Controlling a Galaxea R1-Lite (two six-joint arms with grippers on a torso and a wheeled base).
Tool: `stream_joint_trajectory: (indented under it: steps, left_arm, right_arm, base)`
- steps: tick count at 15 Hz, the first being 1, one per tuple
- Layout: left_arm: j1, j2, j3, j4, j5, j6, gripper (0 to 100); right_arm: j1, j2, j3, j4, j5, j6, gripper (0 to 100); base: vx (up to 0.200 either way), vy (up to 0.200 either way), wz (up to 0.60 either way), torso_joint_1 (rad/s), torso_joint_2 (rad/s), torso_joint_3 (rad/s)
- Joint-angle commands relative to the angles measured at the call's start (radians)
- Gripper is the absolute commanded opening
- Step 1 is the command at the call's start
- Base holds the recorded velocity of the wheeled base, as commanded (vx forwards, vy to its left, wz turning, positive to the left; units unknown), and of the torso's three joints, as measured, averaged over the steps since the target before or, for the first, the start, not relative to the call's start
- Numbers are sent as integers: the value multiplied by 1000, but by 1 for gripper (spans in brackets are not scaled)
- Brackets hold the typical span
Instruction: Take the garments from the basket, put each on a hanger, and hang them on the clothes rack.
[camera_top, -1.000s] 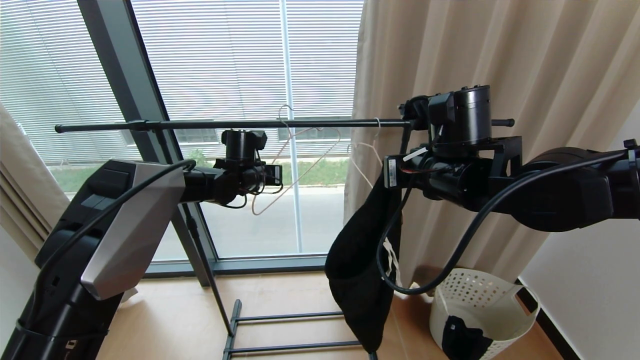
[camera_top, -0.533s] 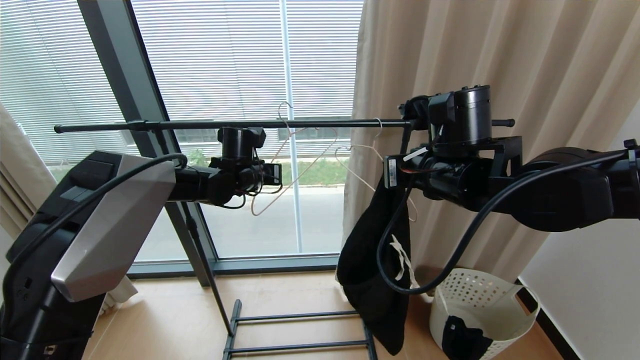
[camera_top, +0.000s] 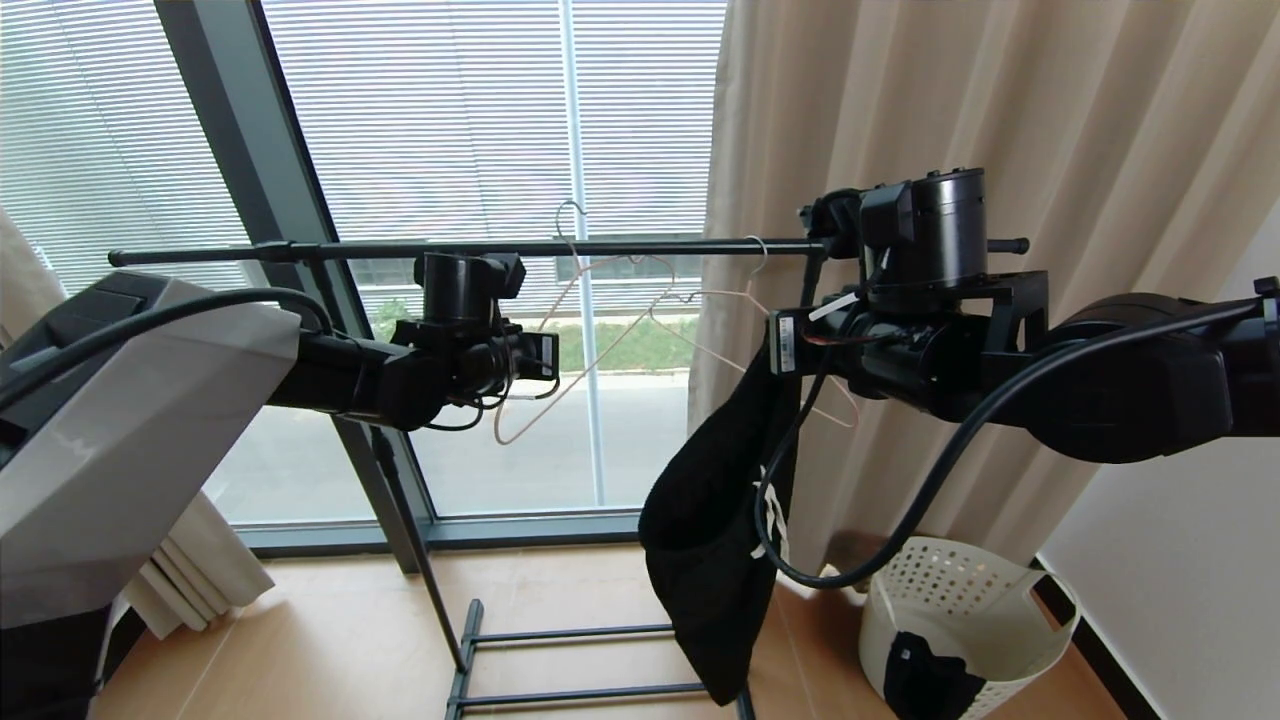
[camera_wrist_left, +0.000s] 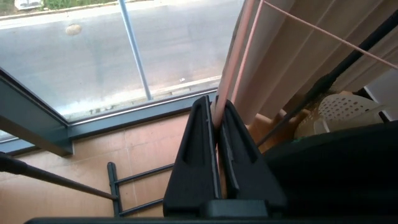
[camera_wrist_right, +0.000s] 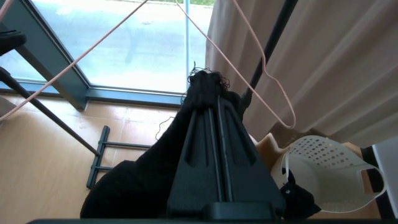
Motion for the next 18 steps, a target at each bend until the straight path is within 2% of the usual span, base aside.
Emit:
stream_joint_trajectory:
  steps: [1, 14, 18]
  left_arm:
    - [-12, -67, 70, -26, 1, 0, 0]
    - [-52, -238, 398, -212, -1, 10, 0]
    - [-52, -315, 536, -298, -5, 66, 0]
  right_arm:
    - [0, -5, 0, -1, 0, 0, 0]
    - [0, -5, 0, -1, 0, 0, 0]
    - [-3, -1, 0, -1, -3, -4, 0]
  base:
    - [0, 0, 0, 0, 0, 0]
    - [0, 0, 0, 0, 0, 0]
    - [0, 0, 0, 0, 0, 0]
